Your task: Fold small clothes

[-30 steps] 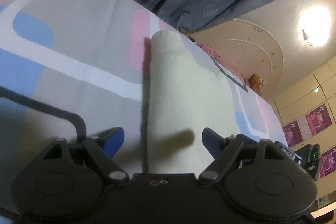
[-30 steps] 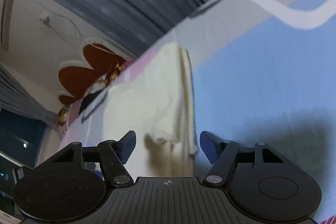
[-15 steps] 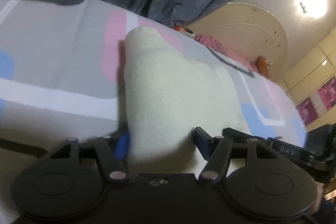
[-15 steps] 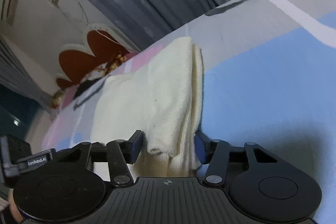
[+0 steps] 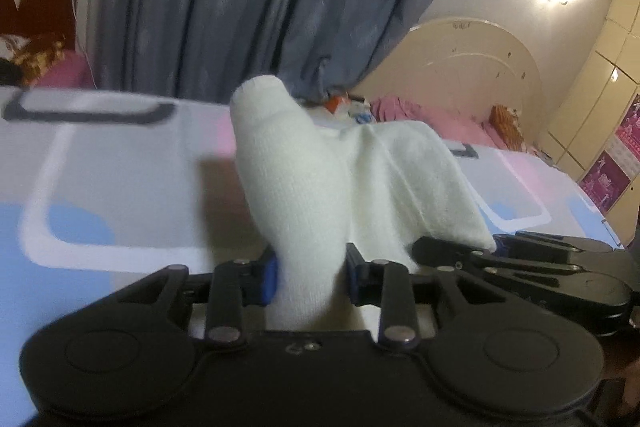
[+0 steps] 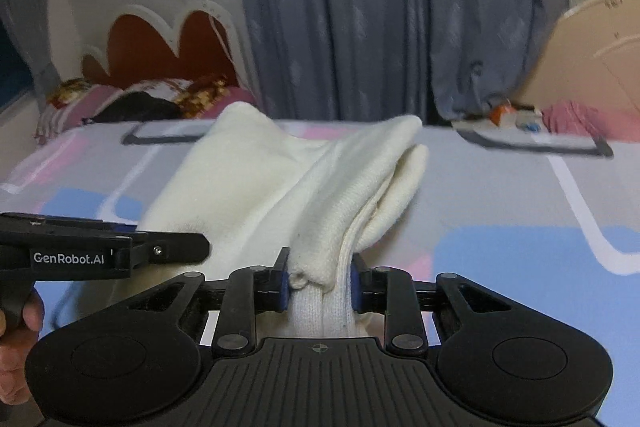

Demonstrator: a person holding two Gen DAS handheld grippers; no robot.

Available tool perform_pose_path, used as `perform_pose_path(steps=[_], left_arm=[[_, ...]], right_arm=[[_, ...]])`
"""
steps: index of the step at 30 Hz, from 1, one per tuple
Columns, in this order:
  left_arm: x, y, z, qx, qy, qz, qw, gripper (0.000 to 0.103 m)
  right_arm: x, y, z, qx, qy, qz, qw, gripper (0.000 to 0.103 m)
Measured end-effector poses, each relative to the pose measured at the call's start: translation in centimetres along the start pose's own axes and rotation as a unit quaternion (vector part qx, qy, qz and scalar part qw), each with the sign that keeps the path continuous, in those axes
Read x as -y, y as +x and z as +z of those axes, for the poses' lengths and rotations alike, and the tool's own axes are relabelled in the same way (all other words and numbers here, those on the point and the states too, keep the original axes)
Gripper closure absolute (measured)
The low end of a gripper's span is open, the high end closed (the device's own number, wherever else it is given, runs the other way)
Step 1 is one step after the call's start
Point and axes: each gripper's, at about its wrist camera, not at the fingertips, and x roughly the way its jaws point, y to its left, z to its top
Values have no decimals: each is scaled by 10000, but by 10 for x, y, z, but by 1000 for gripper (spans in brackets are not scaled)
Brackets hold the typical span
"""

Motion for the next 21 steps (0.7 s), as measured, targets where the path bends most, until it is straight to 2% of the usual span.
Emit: perform_pose_path(steps=[5,11,15,17,18,19,20,21], left_arm=[[-43,-45,-2,65,112,294,9995,72],[-120,-92,-9,-144,-49,739,9971,72],[-158,-111,-16,-234,-112,846,9961,72],[-168,-111,-22,-325,-139,818,9960,71],[-173,-108,-26,-393,-137,816,9958,69],[-178,-102,-33,-465,-148,867,9950,62],[-183,-98,-40,-518,-232,934,9940,47],[-187,-98,-46,-495,-332,942,9938,39]], right_arm=[[-68,2,1,119,-79,159,9998,76],[-162,49,5,0,-78,608,9981,76],[-208,71,2,-107,-77,900,9959,76],[-217,81,1,-202,-35,973,9950,76],[-220,88,-1,-287,23,984,9947,76],[-218,94,-2,-361,58,970,9946,76],[-215,102,-4,-444,149,912,9947,76],[-207,111,-9,-564,392,850,9940,76]])
